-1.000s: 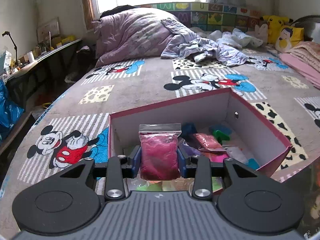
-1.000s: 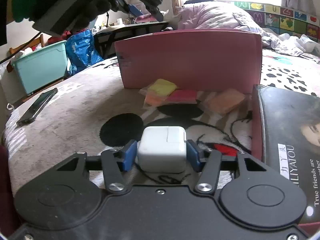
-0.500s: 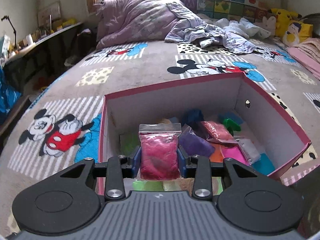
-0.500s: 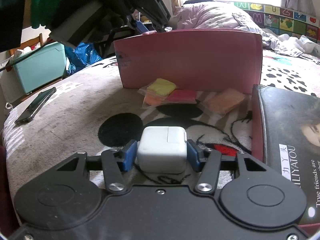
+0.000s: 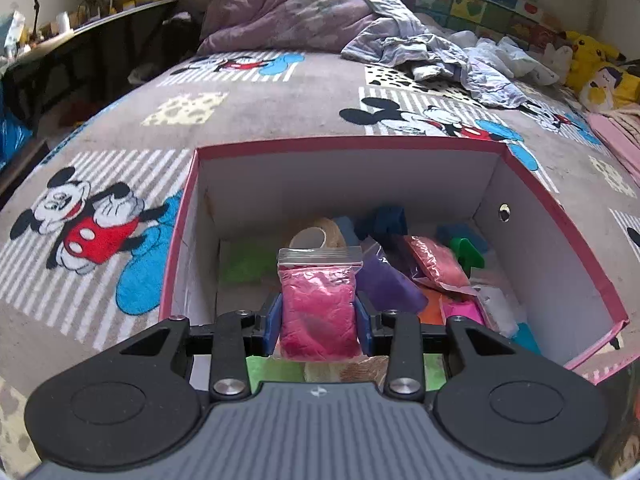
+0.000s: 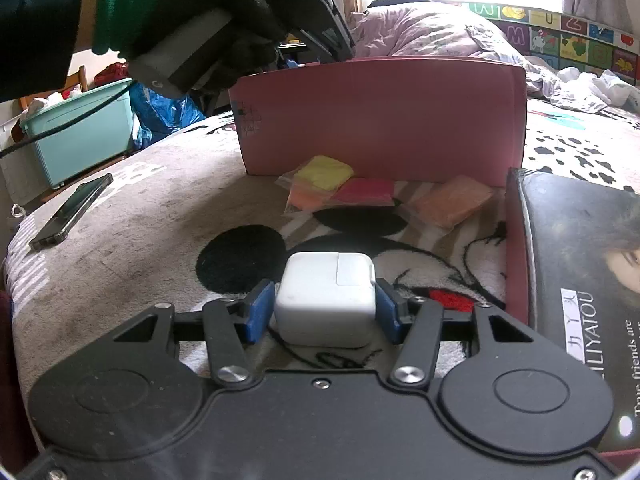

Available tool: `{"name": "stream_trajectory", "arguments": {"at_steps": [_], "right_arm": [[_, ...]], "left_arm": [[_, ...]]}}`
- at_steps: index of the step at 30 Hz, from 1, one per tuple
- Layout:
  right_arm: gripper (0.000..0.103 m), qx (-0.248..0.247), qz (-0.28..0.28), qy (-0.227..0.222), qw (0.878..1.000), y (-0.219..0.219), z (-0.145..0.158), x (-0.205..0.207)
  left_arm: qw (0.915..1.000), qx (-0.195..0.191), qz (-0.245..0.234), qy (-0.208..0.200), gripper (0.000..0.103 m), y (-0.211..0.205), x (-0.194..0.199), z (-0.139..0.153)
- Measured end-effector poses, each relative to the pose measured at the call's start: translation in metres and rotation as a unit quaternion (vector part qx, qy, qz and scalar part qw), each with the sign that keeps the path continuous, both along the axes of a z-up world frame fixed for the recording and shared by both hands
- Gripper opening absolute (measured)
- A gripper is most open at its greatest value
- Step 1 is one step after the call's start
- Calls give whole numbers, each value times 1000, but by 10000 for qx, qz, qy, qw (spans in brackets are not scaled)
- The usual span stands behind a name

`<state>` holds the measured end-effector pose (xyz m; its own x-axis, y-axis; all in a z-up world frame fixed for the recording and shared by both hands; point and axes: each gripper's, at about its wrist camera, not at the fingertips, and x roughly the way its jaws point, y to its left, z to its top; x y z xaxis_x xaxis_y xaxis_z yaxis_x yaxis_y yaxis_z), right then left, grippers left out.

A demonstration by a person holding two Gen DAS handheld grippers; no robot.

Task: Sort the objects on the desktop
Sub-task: 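Lower the red bag into the pink box and open the left gripper, then withdraw the left gripper from the box while the right gripper lifts the white adapter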

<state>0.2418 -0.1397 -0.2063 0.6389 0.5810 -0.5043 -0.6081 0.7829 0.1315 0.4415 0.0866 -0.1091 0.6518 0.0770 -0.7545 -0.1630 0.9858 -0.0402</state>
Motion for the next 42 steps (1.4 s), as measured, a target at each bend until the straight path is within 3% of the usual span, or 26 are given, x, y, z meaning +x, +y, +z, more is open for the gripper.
{"name": "stream_trajectory", "arguments": {"at_steps": [5, 9, 11, 21, 33, 36, 42], "right_arm": [[55, -3, 2, 2, 10000, 1, 0, 0], [55, -2, 0, -6, 10000, 1, -1, 0], [55, -4, 0, -5, 10000, 1, -1, 0], [55, -12, -3, -4, 10000, 1, -1, 1], [50, 45, -79, -36, 10000, 0, 0, 0], [49, 58, -95, -47, 9999, -1, 0, 0], [48, 57, -126, -92, 9999, -1, 1, -1]], "left_arm": [[9999, 32, 11, 102, 36, 0, 4, -4], [9998, 30, 95, 148, 49, -1, 6, -4], [9998, 48, 94, 151, 50, -3, 6, -3], [9997, 146, 209, 41, 52, -7, -9, 11], [9954, 878, -141, -368, 53, -29, -72, 41], [9931, 1042, -239, -472, 63, -36, -90, 48], [9899, 1192, -446, -629, 63, -44, -125, 59]]}}
